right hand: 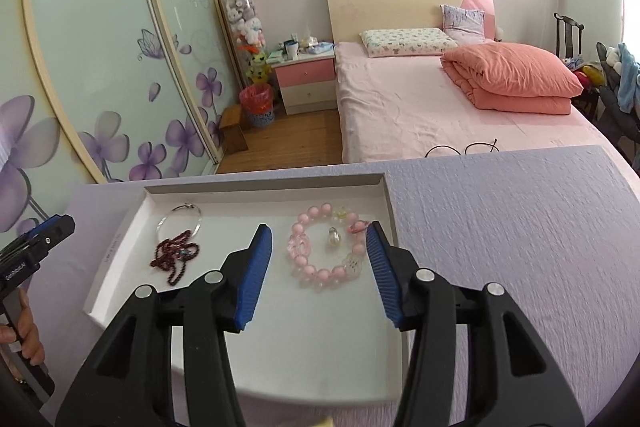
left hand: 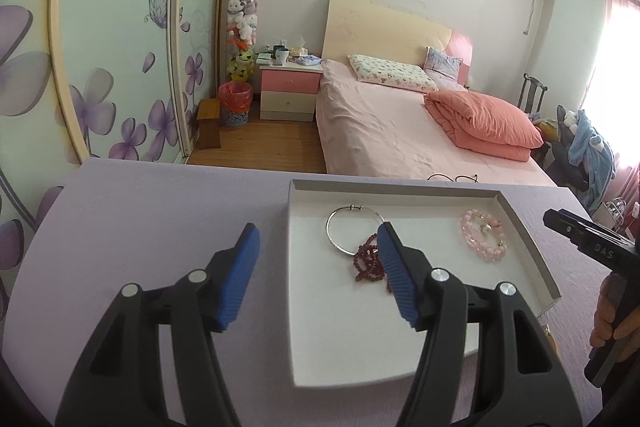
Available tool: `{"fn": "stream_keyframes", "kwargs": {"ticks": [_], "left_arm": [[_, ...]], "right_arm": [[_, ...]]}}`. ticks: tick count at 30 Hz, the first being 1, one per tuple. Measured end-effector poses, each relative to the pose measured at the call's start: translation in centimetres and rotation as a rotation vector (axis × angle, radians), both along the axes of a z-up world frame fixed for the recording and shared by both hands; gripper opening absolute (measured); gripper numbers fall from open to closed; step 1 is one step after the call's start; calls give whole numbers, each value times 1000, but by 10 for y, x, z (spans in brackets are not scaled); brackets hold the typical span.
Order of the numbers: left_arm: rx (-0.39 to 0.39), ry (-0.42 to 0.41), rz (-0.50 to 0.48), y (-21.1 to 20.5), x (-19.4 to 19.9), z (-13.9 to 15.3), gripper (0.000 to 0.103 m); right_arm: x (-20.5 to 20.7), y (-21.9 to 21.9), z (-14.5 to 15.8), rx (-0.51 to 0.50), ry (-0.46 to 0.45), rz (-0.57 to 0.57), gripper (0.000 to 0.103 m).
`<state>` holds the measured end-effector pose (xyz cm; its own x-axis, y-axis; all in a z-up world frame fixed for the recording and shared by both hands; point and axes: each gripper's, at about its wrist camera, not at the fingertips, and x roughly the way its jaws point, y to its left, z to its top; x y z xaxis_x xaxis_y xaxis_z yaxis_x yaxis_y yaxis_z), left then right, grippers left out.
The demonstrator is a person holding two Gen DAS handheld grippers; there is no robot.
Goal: Organize jewelry
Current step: 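Release the necklace and earring into the tray, opening both tools, then withdraw both tools and grasp the yellow watch with the right tool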
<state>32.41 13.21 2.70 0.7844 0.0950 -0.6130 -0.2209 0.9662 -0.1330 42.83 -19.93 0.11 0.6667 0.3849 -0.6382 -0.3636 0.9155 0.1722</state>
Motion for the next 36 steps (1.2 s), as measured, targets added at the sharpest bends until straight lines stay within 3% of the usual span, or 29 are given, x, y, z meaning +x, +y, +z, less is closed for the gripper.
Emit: {"fn": "stream_keyframes", "kwargs": {"ticks": [10, 13, 17, 19, 24, 36], "left_arm": [[36, -39, 19, 0, -75, 14, 76], [43, -49, 27, -2, -100, 11, 82], [66, -48, 19, -11, -130, -2, 90], [92, -38, 18, -14, -137, -10, 96], [112, 5, -3, -24, -149, -35, 100], [67, 60, -39, -33, -158, -63, 101]], "right_arm": [[-66, -10, 10, 27, -47, 29, 60], [-83, -17, 6, 35, -40, 31, 62], [-103, -28, -1, 35, -30, 27, 72], [-112, -33, -8, 21, -32, 16, 79], [-119, -44, -29, -8, -7, -12, 91], [-122, -40, -63, -92, 48, 15, 95]]}}
